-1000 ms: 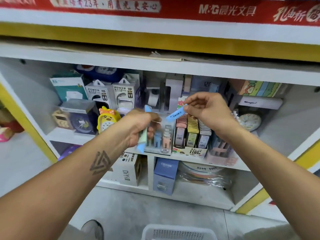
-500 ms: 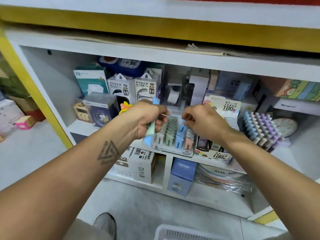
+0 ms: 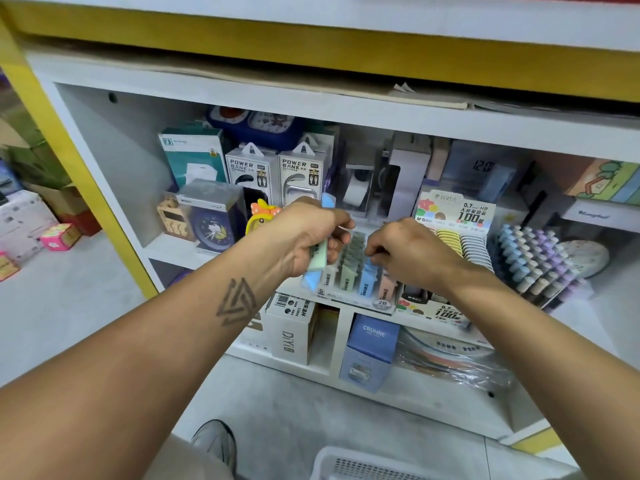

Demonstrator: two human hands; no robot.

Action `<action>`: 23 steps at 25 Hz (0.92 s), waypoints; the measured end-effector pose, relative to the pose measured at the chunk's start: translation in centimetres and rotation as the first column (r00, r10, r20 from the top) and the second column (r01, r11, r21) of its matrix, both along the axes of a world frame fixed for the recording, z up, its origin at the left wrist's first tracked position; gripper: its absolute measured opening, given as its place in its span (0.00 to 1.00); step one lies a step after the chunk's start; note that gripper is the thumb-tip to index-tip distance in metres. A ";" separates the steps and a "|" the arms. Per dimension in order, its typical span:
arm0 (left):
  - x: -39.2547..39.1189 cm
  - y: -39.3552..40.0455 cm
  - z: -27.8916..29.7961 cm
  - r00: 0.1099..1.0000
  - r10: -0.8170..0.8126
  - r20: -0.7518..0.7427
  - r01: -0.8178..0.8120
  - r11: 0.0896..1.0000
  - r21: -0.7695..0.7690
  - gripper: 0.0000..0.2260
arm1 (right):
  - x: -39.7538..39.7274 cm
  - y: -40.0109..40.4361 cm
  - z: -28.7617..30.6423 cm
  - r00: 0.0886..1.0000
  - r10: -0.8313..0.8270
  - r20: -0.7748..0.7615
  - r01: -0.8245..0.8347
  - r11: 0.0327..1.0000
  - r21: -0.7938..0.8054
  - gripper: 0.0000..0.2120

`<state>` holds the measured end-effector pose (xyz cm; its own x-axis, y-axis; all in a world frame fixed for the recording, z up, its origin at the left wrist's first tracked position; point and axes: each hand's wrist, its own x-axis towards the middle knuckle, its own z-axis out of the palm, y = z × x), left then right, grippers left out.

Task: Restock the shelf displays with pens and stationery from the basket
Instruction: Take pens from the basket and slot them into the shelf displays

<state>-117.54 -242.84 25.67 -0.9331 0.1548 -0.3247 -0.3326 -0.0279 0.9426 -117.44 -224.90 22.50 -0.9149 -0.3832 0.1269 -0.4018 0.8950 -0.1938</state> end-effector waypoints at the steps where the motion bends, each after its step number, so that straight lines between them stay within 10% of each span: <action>1: 0.0 0.1 0.0 1.000 0.006 -0.003 -0.006 1.000 0.009 0.05 | 0.0 -0.1 -0.1 1.000 0.004 0.006 -0.004 0.999 0.051 0.07; 4: 0.0 0.3 0.0 1.000 -0.008 0.011 0.007 0.996 0.087 0.05 | 0.0 -0.1 -0.1 0.999 0.012 0.033 -0.015 0.996 0.093 0.11; 6: 0.3 0.6 0.1 0.996 -0.091 0.023 0.088 0.988 0.123 0.05 | 0.2 -0.3 0.7 0.994 -0.042 0.098 0.068 0.956 -0.286 0.10; 9: 1.0 1.2 0.2 0.967 -0.254 0.005 0.252 0.962 0.107 0.01 | 0.8 -0.2 2.5 0.960 0.034 0.279 0.217 0.539 -0.814 0.08; 18: 1.5 1.6 0.1 0.897 -0.437 0.063 0.438 0.899 0.001 0.03 | 0.9 1.7 3.8 0.950 0.057 0.308 0.278 0.297 -0.913 0.03; 23: 1.0 1.0 -0.1 0.954 -0.297 0.049 0.298 0.954 -0.022 0.07 | 0.5 2.9 3.7 0.967 0.011 0.256 0.236 0.352 -0.906 0.03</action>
